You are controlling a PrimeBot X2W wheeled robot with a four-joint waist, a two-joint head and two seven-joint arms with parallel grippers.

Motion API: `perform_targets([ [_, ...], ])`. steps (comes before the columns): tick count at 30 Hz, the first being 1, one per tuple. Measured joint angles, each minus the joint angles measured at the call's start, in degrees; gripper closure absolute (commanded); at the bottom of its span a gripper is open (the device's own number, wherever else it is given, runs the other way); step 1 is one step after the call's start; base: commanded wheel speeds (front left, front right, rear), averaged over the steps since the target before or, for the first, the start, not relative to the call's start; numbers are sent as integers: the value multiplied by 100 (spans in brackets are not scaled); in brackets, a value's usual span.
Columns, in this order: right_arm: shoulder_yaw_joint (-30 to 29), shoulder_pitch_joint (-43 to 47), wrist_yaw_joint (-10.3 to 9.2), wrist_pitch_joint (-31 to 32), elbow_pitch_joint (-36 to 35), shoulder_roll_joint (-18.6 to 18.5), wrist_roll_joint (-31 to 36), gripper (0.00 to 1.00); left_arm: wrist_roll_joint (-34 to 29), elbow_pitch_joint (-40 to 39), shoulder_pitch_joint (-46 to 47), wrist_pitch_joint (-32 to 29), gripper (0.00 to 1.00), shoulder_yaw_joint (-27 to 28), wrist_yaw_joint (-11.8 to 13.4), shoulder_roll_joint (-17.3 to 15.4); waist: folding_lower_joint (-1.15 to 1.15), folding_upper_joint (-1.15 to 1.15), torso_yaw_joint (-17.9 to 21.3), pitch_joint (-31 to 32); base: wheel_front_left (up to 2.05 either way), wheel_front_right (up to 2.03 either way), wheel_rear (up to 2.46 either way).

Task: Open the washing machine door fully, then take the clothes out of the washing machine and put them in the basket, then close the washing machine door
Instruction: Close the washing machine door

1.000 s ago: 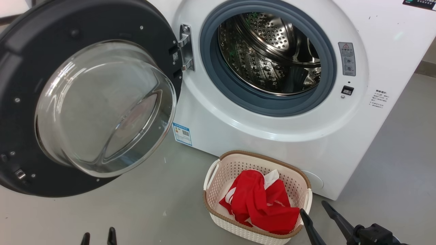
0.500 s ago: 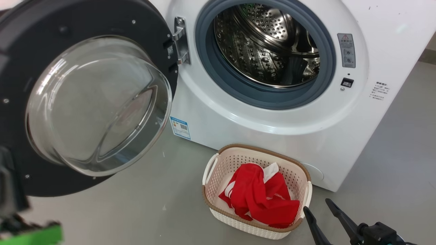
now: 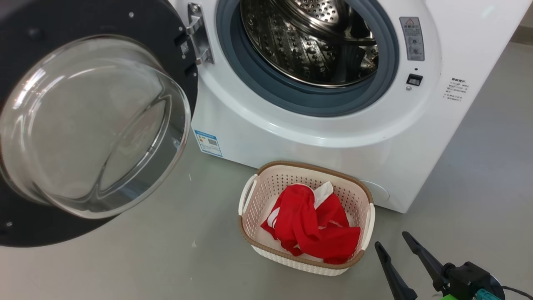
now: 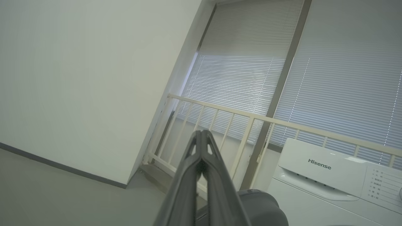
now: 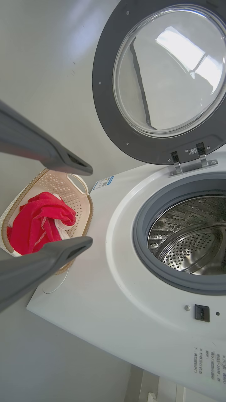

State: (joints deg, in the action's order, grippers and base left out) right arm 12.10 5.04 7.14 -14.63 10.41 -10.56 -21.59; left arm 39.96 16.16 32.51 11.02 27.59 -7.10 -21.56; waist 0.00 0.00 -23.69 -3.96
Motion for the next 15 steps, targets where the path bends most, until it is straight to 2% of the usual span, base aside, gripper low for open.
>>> perform_targets([
  [4,-1,-26,0,0,-5,-27,0,0,659,1184,754,-523,100,63,0,-399,0,0,54,-102,0,0,0],
  [9,1,-76,0,0,-23,-40,0,0,957,2291,1275,-1063,100,-38,0,-855,0,0,110,-191,0,0,0],
  [11,2,-76,0,0,-24,-40,0,0,1078,2668,1429,-1193,100,-51,0,-939,0,0,120,-227,0,0,0],
  [15,7,-78,0,0,-27,-49,0,0,1274,3352,1690,-1996,100,-253,0,-1100,0,0,131,-287,0,0,0],
])
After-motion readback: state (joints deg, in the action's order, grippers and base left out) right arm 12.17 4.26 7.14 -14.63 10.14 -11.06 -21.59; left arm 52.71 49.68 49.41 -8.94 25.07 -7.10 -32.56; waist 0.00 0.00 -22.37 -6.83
